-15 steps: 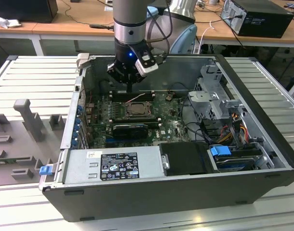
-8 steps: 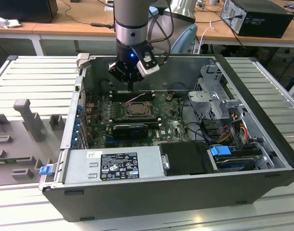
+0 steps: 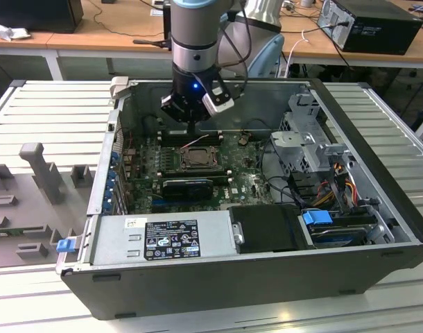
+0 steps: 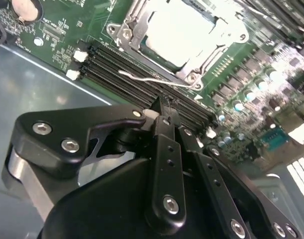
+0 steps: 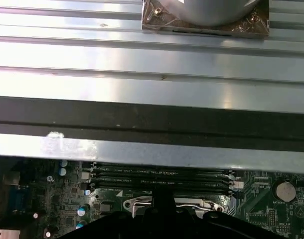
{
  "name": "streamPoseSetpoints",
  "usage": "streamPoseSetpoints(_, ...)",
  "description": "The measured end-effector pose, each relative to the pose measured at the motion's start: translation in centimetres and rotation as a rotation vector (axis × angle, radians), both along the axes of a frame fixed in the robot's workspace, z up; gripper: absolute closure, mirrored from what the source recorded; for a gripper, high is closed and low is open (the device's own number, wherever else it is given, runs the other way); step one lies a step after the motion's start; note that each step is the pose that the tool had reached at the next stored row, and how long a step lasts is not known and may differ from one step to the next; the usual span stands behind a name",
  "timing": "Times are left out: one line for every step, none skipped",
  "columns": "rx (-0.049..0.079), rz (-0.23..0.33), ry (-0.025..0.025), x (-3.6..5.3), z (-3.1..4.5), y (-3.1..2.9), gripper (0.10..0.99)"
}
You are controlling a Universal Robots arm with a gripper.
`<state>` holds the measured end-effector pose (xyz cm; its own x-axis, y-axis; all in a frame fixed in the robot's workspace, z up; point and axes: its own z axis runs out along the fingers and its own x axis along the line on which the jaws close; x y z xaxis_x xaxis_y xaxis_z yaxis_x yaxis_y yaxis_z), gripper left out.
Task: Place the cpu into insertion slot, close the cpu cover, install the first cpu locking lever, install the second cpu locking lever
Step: 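Install the first cpu locking lever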
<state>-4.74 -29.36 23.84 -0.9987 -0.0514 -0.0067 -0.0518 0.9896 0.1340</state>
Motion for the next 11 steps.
streamPoseSetpoints(0.000, 0.001, 0.0000, 0.44, -0.38, 0.05, 0.980)
streamPoseSetpoints(0.000, 0.001, 0.0001, 0.61, -0.59, 0.06, 0.980)
streamPoseSetpoints(0.000, 0.001, 0.0001, 0.67, -0.76, 0.06, 0.980)
streamPoseSetpoints(0.000, 0.000, 0.0001, 0.68, -0.86, 0.06, 0.980)
streamPoseSetpoints(0.000, 0.000, 0.0001, 0.69, -0.96, 0.06, 0.980)
streamPoseSetpoints(0.000, 0.002, -0.0001, 0.71, -1.03, 0.06, 0.980)
streamPoseSetpoints(0.000, 0.004, -0.0003, 0.74, -1.09, 0.06, 0.980)
streamPoseSetpoints(0.000, 0.005, -0.0004, 0.81, -1.17, 0.07, 0.980)
streamPoseSetpoints(0.000, 0.005, -0.0004, 0.91, -1.22, 0.07, 0.980)
streamPoseSetpoints(0.000, 0.005, -0.0003, 1.11, -1.29, 0.07, 0.980)
streamPoseSetpoints(-0.001, 0.005, -0.0003, 1.24, -1.32, 0.07, 0.980)
